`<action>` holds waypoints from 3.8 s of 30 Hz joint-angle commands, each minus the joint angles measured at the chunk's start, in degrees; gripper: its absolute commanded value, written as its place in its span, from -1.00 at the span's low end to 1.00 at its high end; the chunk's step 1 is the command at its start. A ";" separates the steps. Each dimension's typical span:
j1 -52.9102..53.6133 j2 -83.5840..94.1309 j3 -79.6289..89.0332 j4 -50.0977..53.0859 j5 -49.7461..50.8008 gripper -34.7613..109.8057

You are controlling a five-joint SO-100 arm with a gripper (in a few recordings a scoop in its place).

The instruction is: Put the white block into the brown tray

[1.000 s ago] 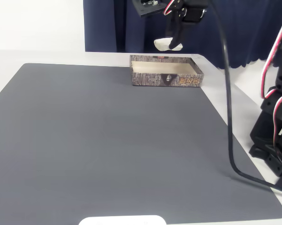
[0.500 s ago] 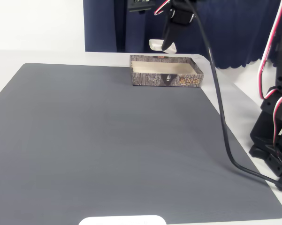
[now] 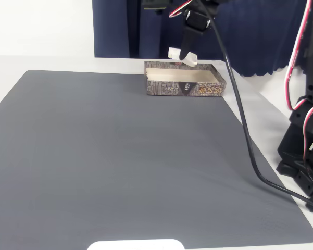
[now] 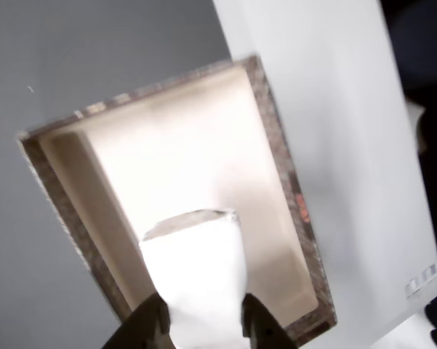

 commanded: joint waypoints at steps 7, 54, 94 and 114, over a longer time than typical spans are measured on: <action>0.35 -9.23 -15.82 6.15 -5.80 -0.52; 1.41 -46.32 -70.22 22.76 -12.48 -0.52; -1.23 -45.53 -69.17 25.05 -15.21 -0.52; 1.58 -45.79 -68.73 25.05 -15.64 -0.07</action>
